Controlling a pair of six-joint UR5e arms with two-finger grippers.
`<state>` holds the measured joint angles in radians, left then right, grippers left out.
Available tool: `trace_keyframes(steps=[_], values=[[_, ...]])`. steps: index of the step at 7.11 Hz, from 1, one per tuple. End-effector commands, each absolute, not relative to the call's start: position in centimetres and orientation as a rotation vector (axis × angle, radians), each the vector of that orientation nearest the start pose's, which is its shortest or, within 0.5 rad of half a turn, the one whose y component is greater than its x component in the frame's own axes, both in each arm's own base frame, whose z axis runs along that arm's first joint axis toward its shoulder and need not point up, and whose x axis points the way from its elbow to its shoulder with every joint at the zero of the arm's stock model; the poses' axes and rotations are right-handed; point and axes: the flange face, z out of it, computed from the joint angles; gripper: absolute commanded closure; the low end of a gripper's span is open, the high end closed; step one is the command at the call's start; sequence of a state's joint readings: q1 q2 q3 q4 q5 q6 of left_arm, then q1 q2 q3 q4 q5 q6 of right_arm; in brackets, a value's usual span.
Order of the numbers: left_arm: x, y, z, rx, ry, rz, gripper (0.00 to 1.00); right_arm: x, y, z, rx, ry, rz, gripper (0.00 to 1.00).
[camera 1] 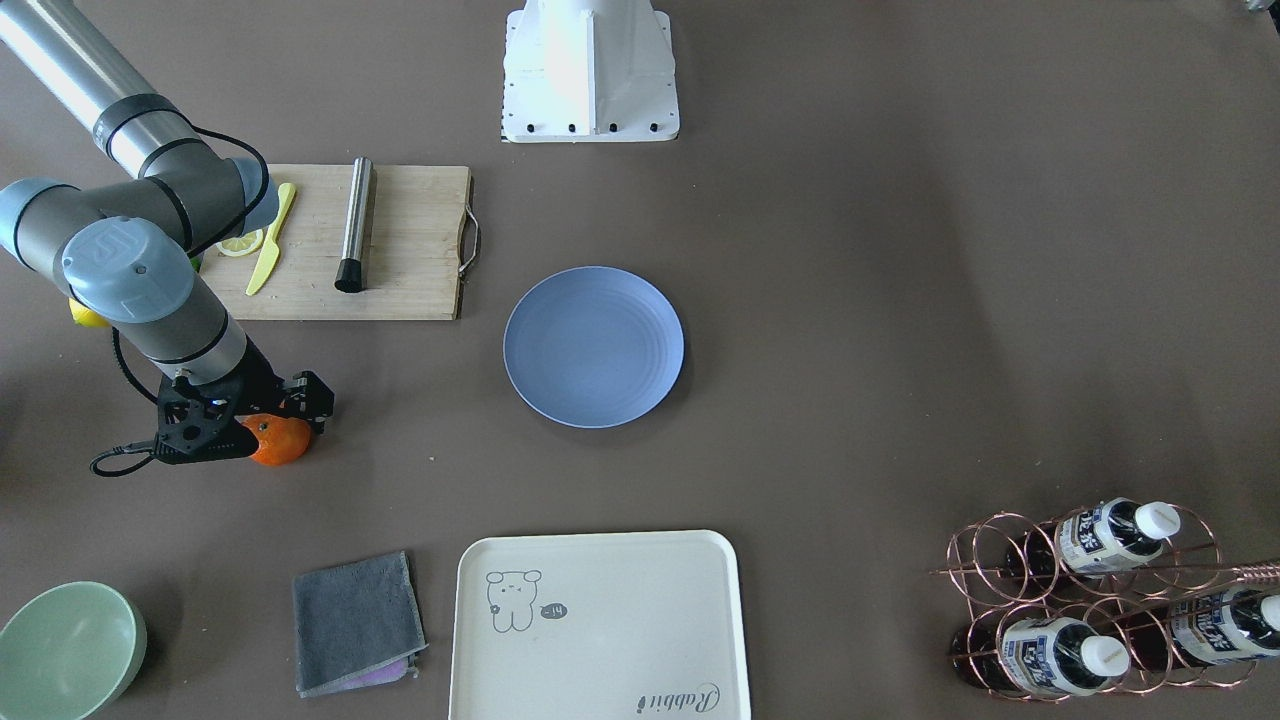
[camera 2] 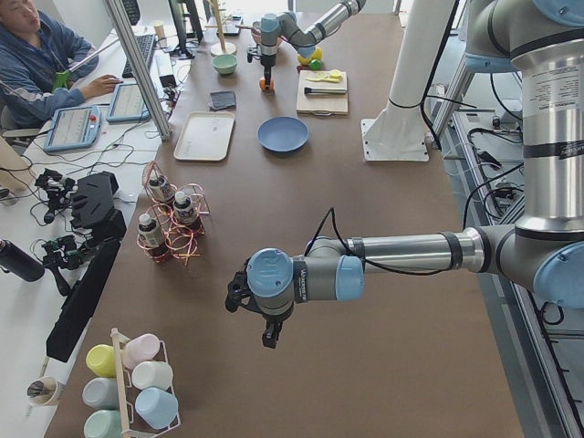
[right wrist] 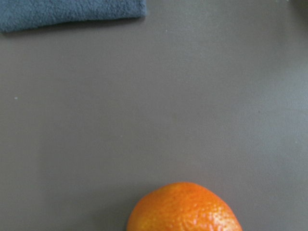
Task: Pick orange to plate
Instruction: 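Lower the right gripper over the orange tangerine and grasp it, then lift the orange with the right gripper and carry it over the plate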
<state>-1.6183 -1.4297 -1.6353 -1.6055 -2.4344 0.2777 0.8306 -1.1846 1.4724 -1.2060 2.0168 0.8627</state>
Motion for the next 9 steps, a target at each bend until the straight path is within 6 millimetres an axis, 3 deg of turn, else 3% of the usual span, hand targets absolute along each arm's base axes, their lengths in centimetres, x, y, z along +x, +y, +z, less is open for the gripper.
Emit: trace_keyframes(steps=[1,3,4,5,6,7,8,9], values=[[-7.8,-42.5,68.2,0.102,0.86,0.198,0.02,-39.1,-55.3,45.7,0.142,-0.749,-0.034,0.0],[-7.8,-42.5,68.2,0.102,0.86,0.198,0.02,-39.1,-55.3,45.8,0.14,-0.746,-0.031,0.02],[-7.8,-42.4,68.3,0.1,0.86,0.197,0.02,-39.1,-55.3,45.7,0.142,-0.749,-0.03,0.09],[-7.8,-42.5,68.3,0.099,0.854,0.197,0.02,-39.2,-55.4,45.3,0.126,-0.756,0.019,0.39],[-7.8,-42.5,68.3,0.097,0.851,0.195,0.02,-39.3,-55.5,44.7,0.127,-0.765,0.033,0.96],[-7.8,-42.5,68.3,0.097,0.851,0.195,0.02,-39.4,-55.5,43.5,0.139,-0.782,0.03,1.0],[-7.8,-42.5,68.4,0.095,0.852,0.195,0.02,-39.7,-55.7,39.4,0.139,-0.815,0.071,1.0],[-7.8,-42.4,68.4,0.095,0.852,0.195,0.02,-42.4,-55.7,34.4,0.089,-0.827,0.151,1.0]])
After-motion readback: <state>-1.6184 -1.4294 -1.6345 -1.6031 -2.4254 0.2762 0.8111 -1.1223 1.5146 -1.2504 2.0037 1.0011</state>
